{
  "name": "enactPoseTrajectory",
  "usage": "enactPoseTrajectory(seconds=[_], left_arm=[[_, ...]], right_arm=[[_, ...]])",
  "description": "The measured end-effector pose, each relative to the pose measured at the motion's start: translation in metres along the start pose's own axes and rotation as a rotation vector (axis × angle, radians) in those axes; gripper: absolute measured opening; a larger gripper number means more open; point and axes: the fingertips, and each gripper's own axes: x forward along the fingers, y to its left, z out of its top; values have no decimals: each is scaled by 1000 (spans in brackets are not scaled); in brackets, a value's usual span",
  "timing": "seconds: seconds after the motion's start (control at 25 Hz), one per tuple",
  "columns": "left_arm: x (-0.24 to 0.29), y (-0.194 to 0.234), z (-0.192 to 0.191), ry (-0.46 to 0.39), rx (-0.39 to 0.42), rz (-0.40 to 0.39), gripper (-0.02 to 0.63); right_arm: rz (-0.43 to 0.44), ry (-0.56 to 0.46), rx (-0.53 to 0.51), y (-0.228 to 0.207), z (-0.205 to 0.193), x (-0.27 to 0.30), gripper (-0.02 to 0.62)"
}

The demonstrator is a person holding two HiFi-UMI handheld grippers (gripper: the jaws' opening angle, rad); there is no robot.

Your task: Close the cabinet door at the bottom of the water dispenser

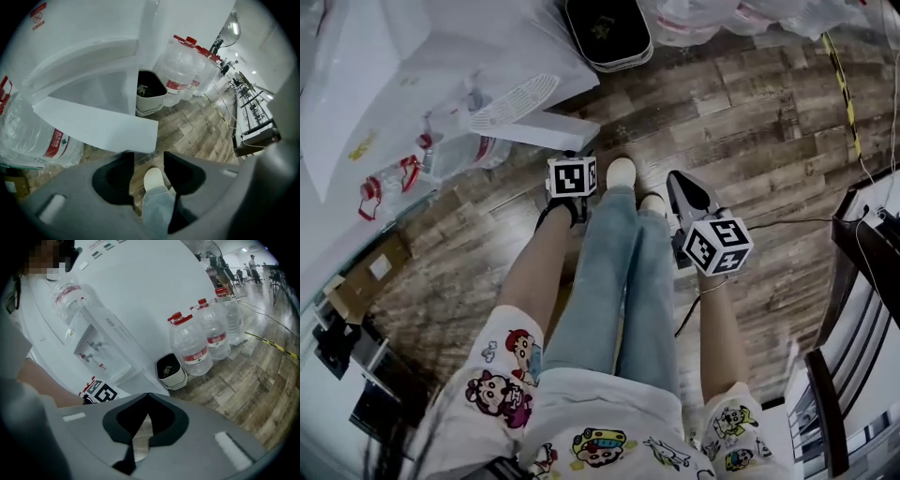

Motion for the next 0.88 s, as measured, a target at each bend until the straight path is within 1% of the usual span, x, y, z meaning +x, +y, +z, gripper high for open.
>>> enactPoseTrajectory(seconds=[0.2,0.52,0.88], left_arm=[[8,-5,33,-1,62,-25,199],[18,-2,78,-8,131,-26,199],[30,-1,113,-19,168,-29,210]], right_arm=[[-40,-40,45,-8,14,7,11],[-84,-68,99,-18,25,16,11],[-108,-86,127,-26,38,28,11]])
